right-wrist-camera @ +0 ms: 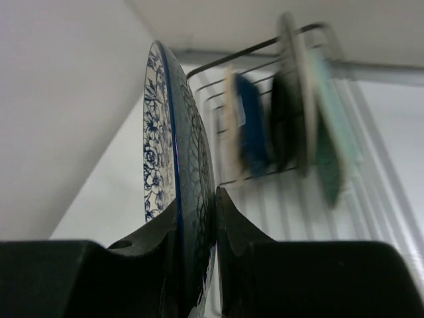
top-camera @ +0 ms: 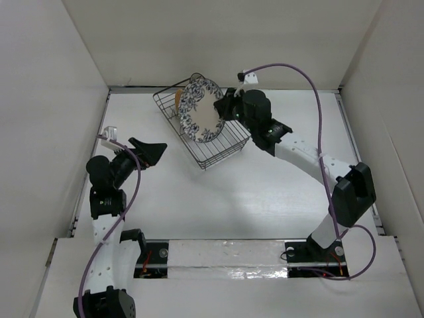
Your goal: Load the plates into the dish rack
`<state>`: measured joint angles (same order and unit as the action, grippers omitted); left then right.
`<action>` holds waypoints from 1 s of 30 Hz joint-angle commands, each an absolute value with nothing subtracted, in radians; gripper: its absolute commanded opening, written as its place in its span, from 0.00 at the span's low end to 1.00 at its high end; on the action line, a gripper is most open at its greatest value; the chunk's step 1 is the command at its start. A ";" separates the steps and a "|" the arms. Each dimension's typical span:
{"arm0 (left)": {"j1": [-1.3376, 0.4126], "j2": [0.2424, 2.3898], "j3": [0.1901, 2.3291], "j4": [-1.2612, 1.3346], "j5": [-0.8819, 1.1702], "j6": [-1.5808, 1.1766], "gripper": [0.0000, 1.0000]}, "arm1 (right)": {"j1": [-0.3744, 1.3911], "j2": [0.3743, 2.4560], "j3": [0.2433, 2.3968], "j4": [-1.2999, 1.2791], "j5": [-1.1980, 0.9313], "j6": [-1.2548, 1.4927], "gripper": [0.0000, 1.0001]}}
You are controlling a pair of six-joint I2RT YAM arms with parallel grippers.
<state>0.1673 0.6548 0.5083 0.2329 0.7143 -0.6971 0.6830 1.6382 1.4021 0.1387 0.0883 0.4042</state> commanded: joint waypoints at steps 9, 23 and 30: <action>0.032 0.626 0.580 0.138 0.669 -0.534 0.95 | 0.758 1.880 1.943 0.166 0.446 0.010 0.00; 0.032 0.624 0.597 0.137 0.698 -0.499 0.90 | 0.877 2.227 2.333 0.109 0.548 -0.376 0.00; 0.032 0.627 0.592 0.146 0.710 -0.503 0.88 | 0.936 2.335 2.355 0.167 0.643 -0.511 0.00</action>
<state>0.0341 0.6373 0.5560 0.1070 0.6830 -0.5201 0.9154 2.3383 2.2570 -0.0231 0.5419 -0.3870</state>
